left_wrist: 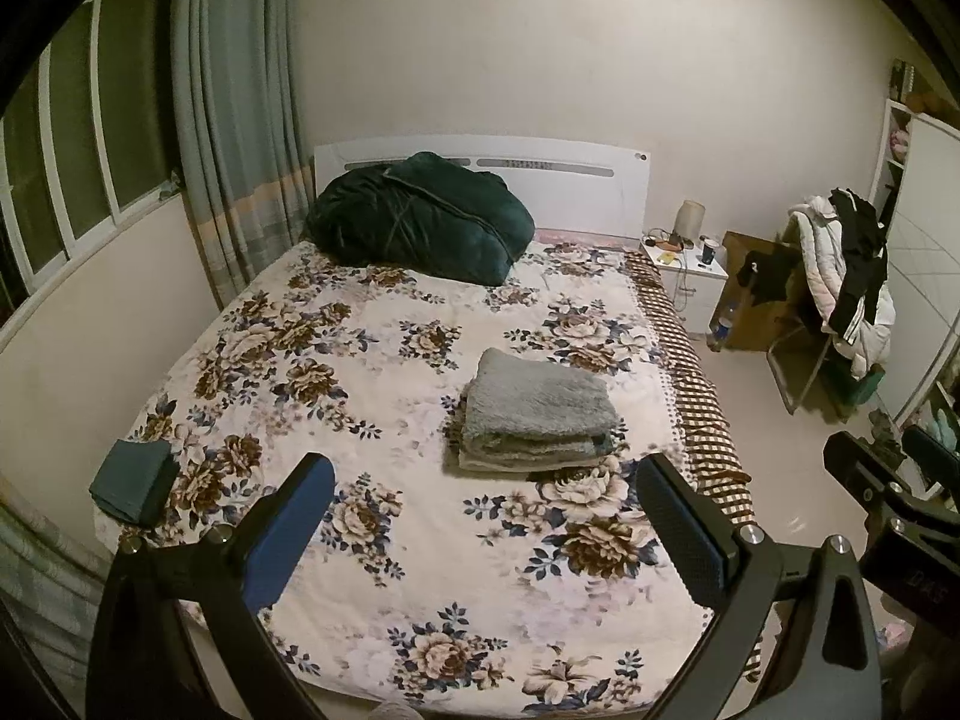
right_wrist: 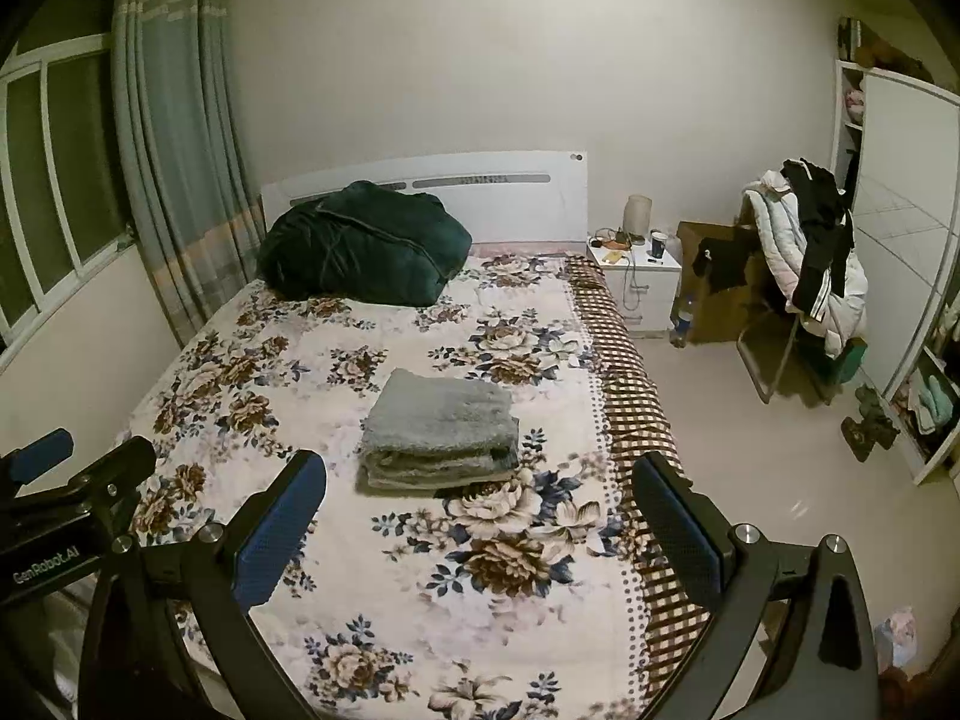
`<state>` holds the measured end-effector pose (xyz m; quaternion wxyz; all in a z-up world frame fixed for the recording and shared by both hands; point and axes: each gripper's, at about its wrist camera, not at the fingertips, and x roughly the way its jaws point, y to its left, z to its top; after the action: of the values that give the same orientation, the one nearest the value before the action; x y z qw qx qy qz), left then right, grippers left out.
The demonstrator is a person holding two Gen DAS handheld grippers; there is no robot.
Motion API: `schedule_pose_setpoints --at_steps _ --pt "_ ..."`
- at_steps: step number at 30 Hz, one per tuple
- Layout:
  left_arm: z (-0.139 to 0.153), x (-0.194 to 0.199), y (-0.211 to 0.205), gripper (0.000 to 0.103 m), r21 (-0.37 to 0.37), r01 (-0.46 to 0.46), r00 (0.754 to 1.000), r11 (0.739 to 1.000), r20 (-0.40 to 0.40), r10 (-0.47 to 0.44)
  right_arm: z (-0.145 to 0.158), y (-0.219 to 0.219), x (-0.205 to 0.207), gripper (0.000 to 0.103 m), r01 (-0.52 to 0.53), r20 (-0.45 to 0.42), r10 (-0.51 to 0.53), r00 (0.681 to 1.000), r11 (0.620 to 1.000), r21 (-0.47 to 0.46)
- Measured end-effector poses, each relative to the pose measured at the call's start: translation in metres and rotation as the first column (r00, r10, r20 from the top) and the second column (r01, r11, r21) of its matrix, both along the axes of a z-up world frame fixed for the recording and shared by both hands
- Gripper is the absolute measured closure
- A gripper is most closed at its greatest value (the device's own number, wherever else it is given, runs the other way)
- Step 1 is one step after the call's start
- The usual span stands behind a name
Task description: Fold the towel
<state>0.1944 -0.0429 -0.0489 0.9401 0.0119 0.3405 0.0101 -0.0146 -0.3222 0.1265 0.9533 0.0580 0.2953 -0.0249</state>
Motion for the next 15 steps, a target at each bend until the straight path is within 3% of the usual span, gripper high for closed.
schedule_pose_setpoints --at_steps 15 --pt "0.0021 -0.0062 0.0072 0.0 -0.01 0.002 1.0 1.0 -0.015 -0.002 0.0028 0.0034 -0.0015 0.0 -0.01 -0.008 0.01 1.0 1.0 -0.003"
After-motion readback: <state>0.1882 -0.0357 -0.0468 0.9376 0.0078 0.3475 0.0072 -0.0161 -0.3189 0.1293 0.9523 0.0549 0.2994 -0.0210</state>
